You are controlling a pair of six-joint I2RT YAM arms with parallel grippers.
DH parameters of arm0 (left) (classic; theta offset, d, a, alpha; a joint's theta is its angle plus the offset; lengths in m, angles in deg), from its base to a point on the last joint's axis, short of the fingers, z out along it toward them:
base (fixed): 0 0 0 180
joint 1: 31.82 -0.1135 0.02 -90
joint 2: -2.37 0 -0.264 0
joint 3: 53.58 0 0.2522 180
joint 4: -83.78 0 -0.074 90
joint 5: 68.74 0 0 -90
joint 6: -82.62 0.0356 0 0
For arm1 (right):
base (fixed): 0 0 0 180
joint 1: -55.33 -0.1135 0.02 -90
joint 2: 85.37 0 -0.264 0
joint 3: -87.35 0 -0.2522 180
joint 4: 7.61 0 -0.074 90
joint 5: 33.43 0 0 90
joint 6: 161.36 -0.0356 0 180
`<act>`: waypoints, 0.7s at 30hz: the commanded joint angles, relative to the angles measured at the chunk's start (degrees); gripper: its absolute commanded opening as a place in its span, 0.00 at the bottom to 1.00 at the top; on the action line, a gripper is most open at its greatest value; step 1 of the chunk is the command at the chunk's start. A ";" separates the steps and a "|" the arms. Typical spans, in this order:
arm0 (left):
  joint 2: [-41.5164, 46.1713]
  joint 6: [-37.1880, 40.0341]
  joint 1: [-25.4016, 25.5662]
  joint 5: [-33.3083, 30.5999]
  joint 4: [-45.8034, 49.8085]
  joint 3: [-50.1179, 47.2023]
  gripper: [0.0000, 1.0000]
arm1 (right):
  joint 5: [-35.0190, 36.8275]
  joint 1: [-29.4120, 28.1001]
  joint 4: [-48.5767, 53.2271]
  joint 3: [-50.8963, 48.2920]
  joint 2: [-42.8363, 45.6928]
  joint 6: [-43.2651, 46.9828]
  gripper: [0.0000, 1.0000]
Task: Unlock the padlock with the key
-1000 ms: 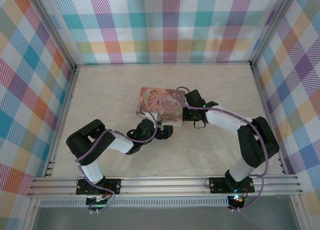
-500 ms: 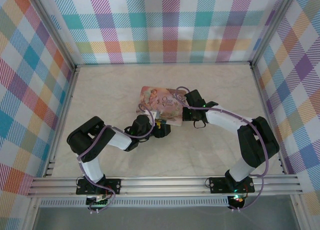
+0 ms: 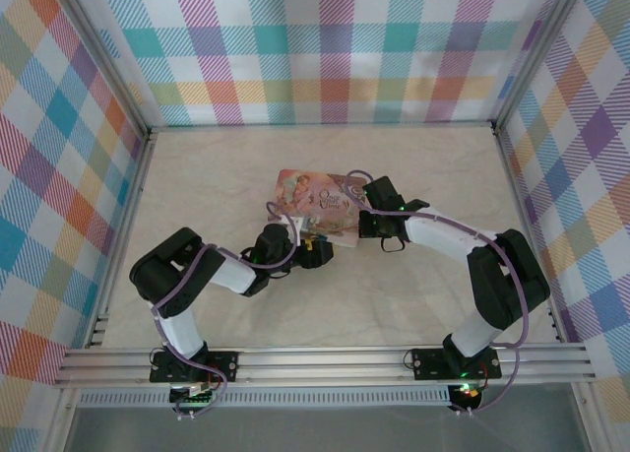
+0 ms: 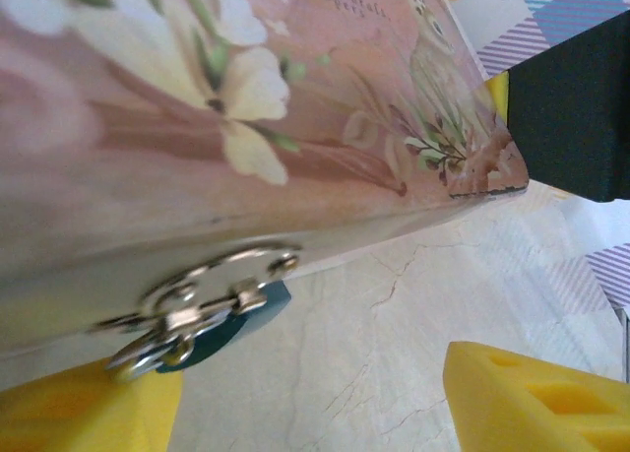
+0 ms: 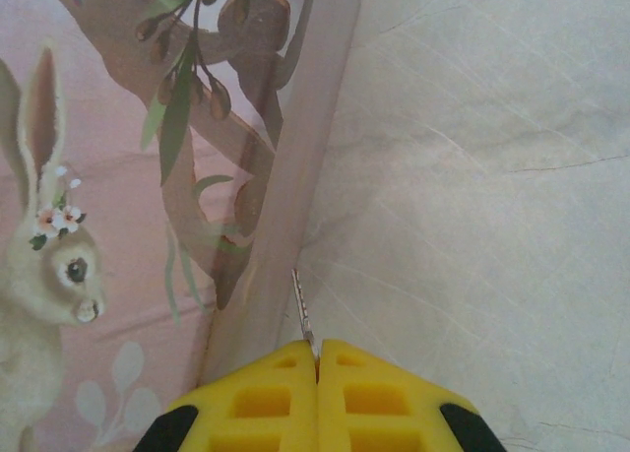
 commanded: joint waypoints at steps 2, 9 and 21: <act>5.55 0.73 -1.58 -1.88 0.96 -2.49 0.74 | -0.42 -0.49 -0.65 -0.54 1.04 -0.29 0.00; 7.12 2.74 -2.40 -3.04 5.32 -1.76 0.77 | -0.94 -0.51 -0.87 -0.52 1.22 -0.40 0.00; 0.39 3.17 -2.33 -0.16 4.00 3.71 0.80 | -1.37 -0.51 -1.14 -0.74 1.52 -0.16 0.00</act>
